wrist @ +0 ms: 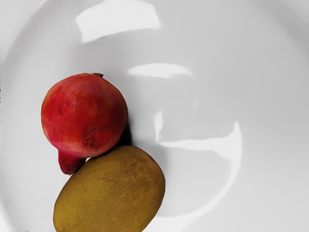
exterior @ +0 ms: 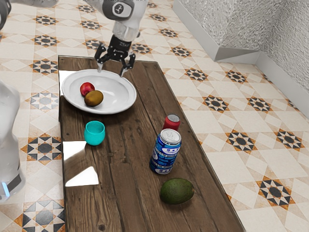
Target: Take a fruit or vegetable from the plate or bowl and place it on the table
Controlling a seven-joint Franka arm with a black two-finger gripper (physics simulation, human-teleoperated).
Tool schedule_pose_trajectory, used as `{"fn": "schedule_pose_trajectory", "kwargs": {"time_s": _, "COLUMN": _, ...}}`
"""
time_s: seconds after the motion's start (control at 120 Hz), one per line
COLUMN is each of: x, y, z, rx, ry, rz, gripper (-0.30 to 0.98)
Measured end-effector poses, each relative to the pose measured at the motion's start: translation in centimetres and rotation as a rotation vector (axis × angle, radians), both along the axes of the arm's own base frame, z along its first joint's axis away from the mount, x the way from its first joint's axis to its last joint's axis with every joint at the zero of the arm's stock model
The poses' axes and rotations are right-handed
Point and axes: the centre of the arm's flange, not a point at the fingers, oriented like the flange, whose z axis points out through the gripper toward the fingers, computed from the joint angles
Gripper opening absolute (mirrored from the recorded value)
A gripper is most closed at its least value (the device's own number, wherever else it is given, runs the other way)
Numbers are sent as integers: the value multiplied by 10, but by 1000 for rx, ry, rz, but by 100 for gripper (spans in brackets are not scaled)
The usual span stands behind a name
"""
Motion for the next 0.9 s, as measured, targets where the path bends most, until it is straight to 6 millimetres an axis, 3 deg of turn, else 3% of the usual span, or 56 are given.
{"fn": "schedule_pose_trajectory", "kwargs": {"time_s": 0.15, "x": -55, "y": 22, "z": -12, "rx": -37, "ry": -9, "rz": 176, "gripper": 69}}
{"fn": "schedule_pose_trajectory", "kwargs": {"time_s": 0.233, "x": -70, "y": 15, "z": -16, "rx": -41, "ry": -7, "rz": 229, "gripper": 69}}
{"fn": "schedule_pose_trajectory", "kwargs": {"time_s": 0.283, "x": -75, "y": -1, "z": -15, "rx": -35, "ry": -13, "rz": 230, "gripper": 69}}
{"fn": "schedule_pose_trajectory", "kwargs": {"time_s": 0.4, "x": -78, "y": -22, "z": -25, "rx": -18, "ry": 7, "rz": 256, "gripper": 69}}
{"fn": "schedule_pose_trajectory", "kwargs": {"time_s": 0.542, "x": -78, "y": -30, "z": -40, "rx": -6, "ry": 31, "rz": 307, "gripper": 68}}
{"fn": "schedule_pose_trajectory", "kwargs": {"time_s": 0.783, "x": -74, "y": -43, "z": -50, "rx": 23, "ry": 46, "rz": 362, "gripper": 68}}
{"fn": "schedule_pose_trajectory", "kwargs": {"time_s": 0.9, "x": -71, "y": -45, "z": -45, "rx": 27, "ry": 33, "rz": 389, "gripper": 68}}
